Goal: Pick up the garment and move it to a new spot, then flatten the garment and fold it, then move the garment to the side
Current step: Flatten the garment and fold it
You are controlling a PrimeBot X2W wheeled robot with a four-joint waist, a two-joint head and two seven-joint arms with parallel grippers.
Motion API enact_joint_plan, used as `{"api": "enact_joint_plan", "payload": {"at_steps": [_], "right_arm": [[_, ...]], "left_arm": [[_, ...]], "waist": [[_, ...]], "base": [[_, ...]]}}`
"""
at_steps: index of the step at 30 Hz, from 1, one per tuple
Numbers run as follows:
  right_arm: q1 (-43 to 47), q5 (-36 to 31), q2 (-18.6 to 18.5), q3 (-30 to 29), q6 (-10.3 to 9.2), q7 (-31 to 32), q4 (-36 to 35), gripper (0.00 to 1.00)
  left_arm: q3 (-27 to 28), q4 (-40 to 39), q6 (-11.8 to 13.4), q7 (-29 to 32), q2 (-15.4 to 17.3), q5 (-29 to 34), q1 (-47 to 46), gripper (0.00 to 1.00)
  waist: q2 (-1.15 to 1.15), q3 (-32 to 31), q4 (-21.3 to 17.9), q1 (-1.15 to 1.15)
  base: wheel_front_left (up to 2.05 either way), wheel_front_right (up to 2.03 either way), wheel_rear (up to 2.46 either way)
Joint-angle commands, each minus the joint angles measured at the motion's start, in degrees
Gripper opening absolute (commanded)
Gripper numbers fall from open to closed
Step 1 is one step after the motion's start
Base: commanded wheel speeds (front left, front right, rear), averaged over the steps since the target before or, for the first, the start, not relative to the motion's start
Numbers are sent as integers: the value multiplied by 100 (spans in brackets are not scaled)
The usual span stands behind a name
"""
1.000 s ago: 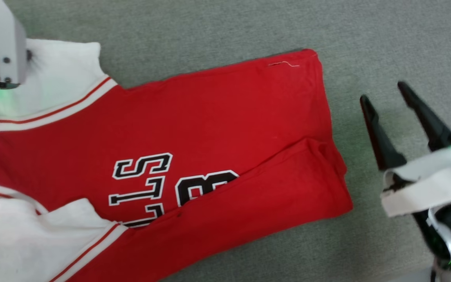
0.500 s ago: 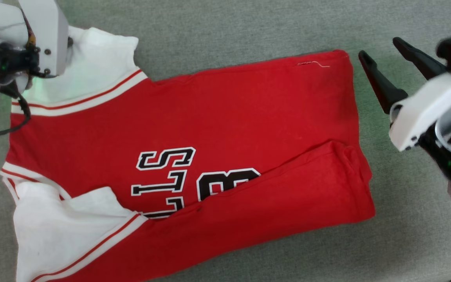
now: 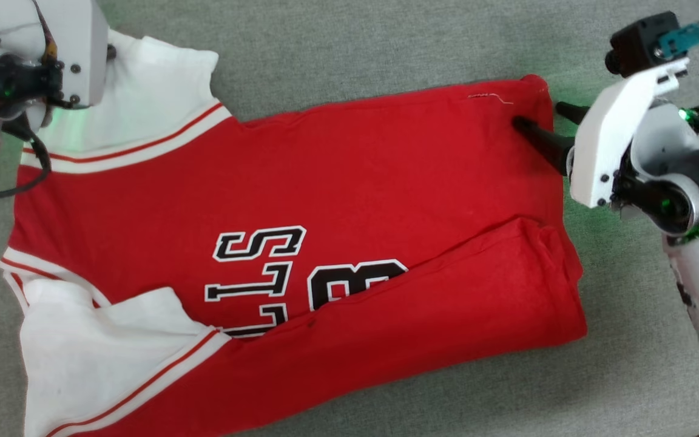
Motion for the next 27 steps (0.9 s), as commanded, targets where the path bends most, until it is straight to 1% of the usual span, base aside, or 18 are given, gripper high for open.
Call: {"api": "enact_joint_plan", "payload": {"at_steps": [1,2,3,4,5,9,15,20,27], "right_arm": [[-98,-12,-18,77,-8,119,114,100],[-118,14,2,127,-8,213,207,88],[-142,65,43,155,-8,274,280,51],[-194,61,50,179,-7,319,347,32],[-247,19,41,234,-8,358,392,0],[-403,107,75,331,-8,417,535,0],[-593,216,-62,417,-8,347,620,0],[-624,282,-234,527,-8,136,546,0],[-436,447,-613,783,-8,-119,326,0]], "left_arm": [[-55,60,-34,3,-52,40,26,0],[-58,86,-44,3,-64,45,18,0],[-60,110,-63,-1,-72,46,15,0],[-62,134,-77,-4,-81,45,2,0],[-66,156,-80,-10,-95,47,-10,0],[-83,268,-125,-36,-140,47,-14,0],[-56,395,-179,-151,-206,18,-51,0],[0,447,-246,-322,-271,-13,-115,0],[-24,393,-363,-440,-297,-51,-70,0]], "waist": [[0,15,4,0],[0,21,2,0],[0,25,-1,0],[0,30,-1,0],[0,35,1,0],[0,32,10,0],[0,-74,103,0],[0,-241,247,0],[0,-603,531,0]], "base": [[0,0,0],[0,0,0],[0,0,0],[0,0,0],[0,0,0],[0,0,0],[0,0,0],[0,0,0],[0,0,0]]}}
